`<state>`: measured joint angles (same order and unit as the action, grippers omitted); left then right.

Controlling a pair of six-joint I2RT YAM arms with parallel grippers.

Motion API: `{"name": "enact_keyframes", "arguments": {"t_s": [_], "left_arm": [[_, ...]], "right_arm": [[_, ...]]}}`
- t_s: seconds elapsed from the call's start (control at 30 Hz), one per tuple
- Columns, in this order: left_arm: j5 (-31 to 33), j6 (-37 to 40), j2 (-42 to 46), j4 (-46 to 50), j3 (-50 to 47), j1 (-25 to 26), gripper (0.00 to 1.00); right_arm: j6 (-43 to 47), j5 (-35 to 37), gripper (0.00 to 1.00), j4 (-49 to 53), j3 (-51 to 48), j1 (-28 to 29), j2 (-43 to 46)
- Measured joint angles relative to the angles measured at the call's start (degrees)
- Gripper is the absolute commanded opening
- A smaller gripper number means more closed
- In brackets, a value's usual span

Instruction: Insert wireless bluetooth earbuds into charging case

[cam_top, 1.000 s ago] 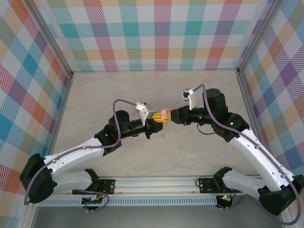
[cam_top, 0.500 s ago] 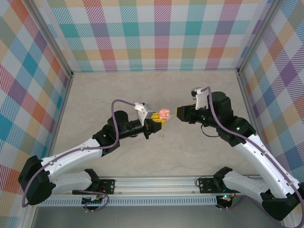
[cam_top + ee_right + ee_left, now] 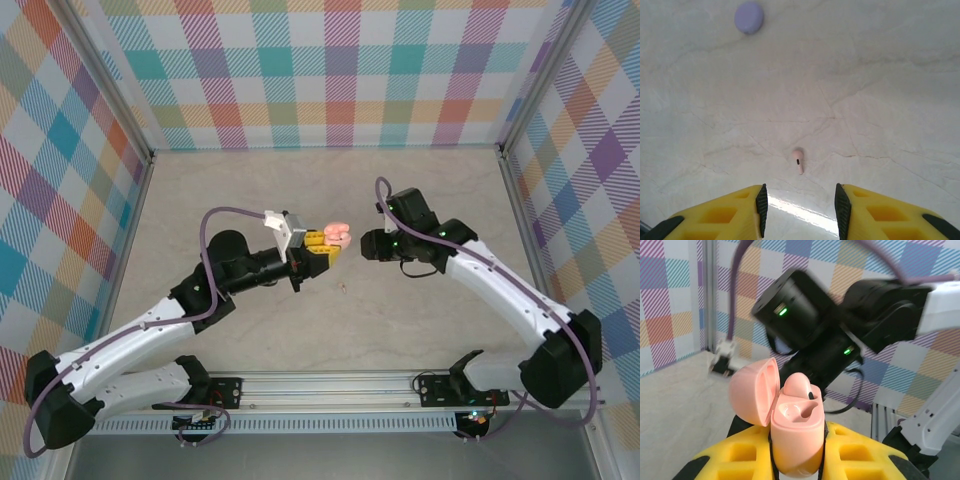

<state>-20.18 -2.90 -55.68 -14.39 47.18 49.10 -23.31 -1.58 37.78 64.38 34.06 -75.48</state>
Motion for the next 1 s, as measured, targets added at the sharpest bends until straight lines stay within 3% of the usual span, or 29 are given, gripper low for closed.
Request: {"name": "enact_keyframes", "arguments": {"t_s": [0.47, 1.0], "left_arm": [[-0.72, 0.0, 3.78, 5.92, 0.7, 0.0, 0.08], [5.25, 0.0, 7.82, 7.26, 0.66, 0.0, 0.1]], "right_arm": [[-0.44, -7.82, 0.4, -2.95, 0.55, 0.07, -17.49], [0.26, -8.04, 0.35, 0.22, 7.54, 4.5, -29.79]]}}
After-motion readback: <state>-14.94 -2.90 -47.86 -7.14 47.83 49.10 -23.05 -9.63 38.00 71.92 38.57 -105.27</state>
